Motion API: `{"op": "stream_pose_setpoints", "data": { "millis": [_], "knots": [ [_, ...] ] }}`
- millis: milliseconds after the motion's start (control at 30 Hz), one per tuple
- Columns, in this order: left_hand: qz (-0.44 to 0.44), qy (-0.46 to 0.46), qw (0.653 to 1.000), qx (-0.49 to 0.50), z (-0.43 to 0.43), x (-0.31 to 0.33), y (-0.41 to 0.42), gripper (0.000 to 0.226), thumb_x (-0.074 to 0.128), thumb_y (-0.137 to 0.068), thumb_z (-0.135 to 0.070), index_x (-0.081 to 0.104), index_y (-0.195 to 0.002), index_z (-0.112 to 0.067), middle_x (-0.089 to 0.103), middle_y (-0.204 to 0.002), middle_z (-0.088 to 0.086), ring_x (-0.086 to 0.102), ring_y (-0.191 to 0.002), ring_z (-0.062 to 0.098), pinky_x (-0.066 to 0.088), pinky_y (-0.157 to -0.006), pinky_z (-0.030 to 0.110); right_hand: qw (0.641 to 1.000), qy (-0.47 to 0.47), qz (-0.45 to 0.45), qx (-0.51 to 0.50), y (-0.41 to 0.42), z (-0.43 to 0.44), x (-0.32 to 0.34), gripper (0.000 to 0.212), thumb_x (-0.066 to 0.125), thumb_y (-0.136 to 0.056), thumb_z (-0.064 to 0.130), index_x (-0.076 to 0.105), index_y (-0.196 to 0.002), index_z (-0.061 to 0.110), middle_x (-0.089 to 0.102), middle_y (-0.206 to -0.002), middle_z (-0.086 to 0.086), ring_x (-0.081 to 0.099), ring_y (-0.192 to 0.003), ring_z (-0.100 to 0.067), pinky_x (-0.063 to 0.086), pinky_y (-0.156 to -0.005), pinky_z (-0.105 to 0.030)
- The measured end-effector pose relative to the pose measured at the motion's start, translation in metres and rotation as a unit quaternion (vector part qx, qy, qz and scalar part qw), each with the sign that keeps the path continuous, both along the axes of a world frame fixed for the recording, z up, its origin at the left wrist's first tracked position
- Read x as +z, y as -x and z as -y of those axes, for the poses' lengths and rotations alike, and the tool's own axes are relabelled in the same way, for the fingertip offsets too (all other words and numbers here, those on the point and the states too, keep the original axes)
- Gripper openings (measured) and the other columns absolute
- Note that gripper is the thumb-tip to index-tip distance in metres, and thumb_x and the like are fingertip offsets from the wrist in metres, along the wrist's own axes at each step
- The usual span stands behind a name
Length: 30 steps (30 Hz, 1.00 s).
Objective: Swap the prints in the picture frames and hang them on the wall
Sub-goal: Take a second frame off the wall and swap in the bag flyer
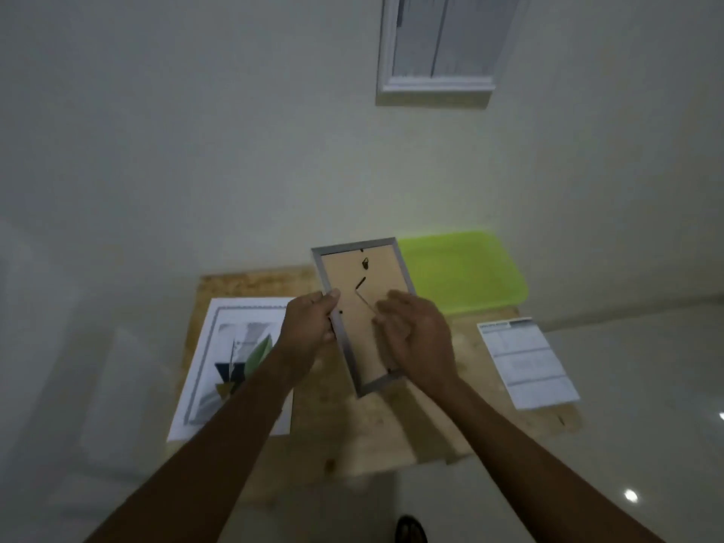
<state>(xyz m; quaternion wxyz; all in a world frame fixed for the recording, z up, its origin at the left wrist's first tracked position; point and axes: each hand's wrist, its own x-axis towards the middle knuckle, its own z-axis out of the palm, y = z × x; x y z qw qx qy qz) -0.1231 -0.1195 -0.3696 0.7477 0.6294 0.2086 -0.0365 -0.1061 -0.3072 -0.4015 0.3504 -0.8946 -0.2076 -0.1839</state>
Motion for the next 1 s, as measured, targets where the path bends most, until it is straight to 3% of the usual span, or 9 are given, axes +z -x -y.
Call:
{"op": "stream_pose_setpoints", "data": {
  "millis": [67, 133, 233, 367, 500, 667, 800, 867, 1000],
  "knots": [
    [-0.030, 0.040, 0.998, -0.032, -0.006, -0.018, 0.011, 0.032, 0.050, -0.103, -0.022, 0.048, -0.073, -0.012, 0.041, -0.058, 0.004, 0.042, -0.050, 0.016, 0.040, -0.050, 0.026, 0.983, -0.060, -0.139, -0.100, 0.000, 0.017, -0.020, 0.042, 0.062, -0.092, 0.039, 0.069, -0.128, 0.019, 0.066, -0.126, 0.000, 0.062, -0.111, -0.020, 0.048, -0.094, -0.033],
    [-0.068, 0.063, 0.995, -0.048, -0.006, -0.035, 0.023, 0.028, 0.049, -0.104, -0.022, 0.063, -0.089, -0.003, 0.062, -0.071, 0.008, 0.063, -0.065, 0.021, 0.055, -0.062, 0.032, 0.929, -0.136, -0.320, -0.128, 0.004, 0.030, -0.035, 0.046, 0.066, -0.094, 0.035, 0.059, -0.137, 0.022, 0.061, -0.125, 0.005, 0.060, -0.108, -0.015, 0.047, -0.092, -0.032],
    [-0.123, 0.057, 0.990, -0.048, 0.001, -0.068, 0.037, 0.029, 0.051, -0.103, -0.024, 0.067, -0.107, 0.000, 0.069, -0.090, 0.011, 0.068, -0.082, 0.024, 0.059, -0.073, 0.035, 0.858, -0.230, -0.447, -0.105, 0.014, 0.046, -0.054, 0.022, 0.064, -0.096, 0.015, 0.067, -0.118, 0.017, 0.072, -0.104, -0.007, 0.066, -0.088, -0.016, 0.053, -0.078, -0.028],
    [-0.147, -0.038, 0.988, -0.011, 0.023, -0.105, 0.049, 0.019, 0.058, -0.100, -0.025, 0.072, -0.093, -0.015, 0.073, -0.091, 0.007, 0.069, -0.084, 0.021, 0.059, -0.077, 0.035, 0.839, -0.215, -0.480, -0.140, 0.027, 0.065, -0.097, 0.017, 0.069, -0.092, 0.011, 0.077, -0.084, 0.023, 0.071, -0.072, -0.009, 0.062, -0.066, -0.023, 0.055, -0.069, -0.040],
    [-0.165, -0.174, 0.971, -0.008, 0.030, -0.141, 0.045, 0.031, 0.061, -0.095, -0.034, 0.062, -0.073, -0.012, 0.063, -0.076, 0.007, 0.060, -0.072, 0.022, 0.055, -0.071, 0.038, 0.842, -0.174, -0.477, -0.183, 0.026, 0.072, -0.129, 0.019, 0.079, -0.086, 0.020, 0.079, -0.104, 0.016, 0.077, -0.088, 0.001, 0.070, -0.090, -0.019, 0.056, -0.095, -0.040],
    [-0.182, -0.298, 0.936, -0.045, 0.035, -0.156, 0.041, 0.036, 0.059, -0.093, -0.014, 0.042, -0.061, -0.011, 0.040, -0.060, 0.008, 0.040, -0.059, 0.021, 0.029, -0.058, 0.029, 0.864, -0.119, -0.447, -0.201, 0.014, 0.072, -0.139, 0.028, 0.081, -0.083, 0.026, 0.079, -0.109, 0.014, 0.076, -0.109, -0.003, 0.070, -0.102, -0.018, 0.053, -0.097, -0.032],
    [-0.167, -0.346, 0.923, -0.007, 0.039, -0.154, 0.040, 0.018, 0.064, -0.092, -0.012, 0.072, -0.087, 0.003, 0.063, -0.073, 0.004, 0.052, -0.068, 0.010, 0.035, -0.065, 0.017, 0.869, -0.089, -0.440, -0.208, 0.006, 0.071, -0.143, 0.030, 0.081, -0.083, 0.029, 0.078, -0.109, 0.015, 0.076, -0.111, -0.004, 0.070, -0.102, -0.021, 0.049, -0.090, -0.026],
    [-0.150, -0.361, 0.920, 0.013, 0.041, -0.150, 0.039, 0.019, 0.067, -0.091, -0.013, 0.075, -0.102, 0.001, 0.073, -0.091, 0.011, 0.061, -0.086, 0.016, 0.032, -0.070, 0.013, 0.872, -0.081, -0.434, -0.211, 0.005, 0.070, -0.145, 0.030, 0.080, -0.084, 0.030, 0.078, -0.110, 0.014, 0.076, -0.109, -0.004, 0.070, -0.101, -0.020, 0.049, -0.088, -0.024],
    [-0.159, -0.420, 0.893, 0.004, 0.044, -0.146, 0.037, 0.018, 0.064, -0.089, -0.011, 0.076, -0.100, -0.002, 0.072, -0.092, 0.011, 0.061, -0.084, 0.020, 0.034, -0.073, 0.021, 0.897, -0.034, -0.396, -0.191, 0.006, 0.067, -0.145, 0.028, 0.078, -0.086, 0.029, 0.078, -0.110, 0.015, 0.078, -0.093, -0.002, 0.071, -0.091, -0.019, 0.054, -0.088, -0.030]
  ]
}}
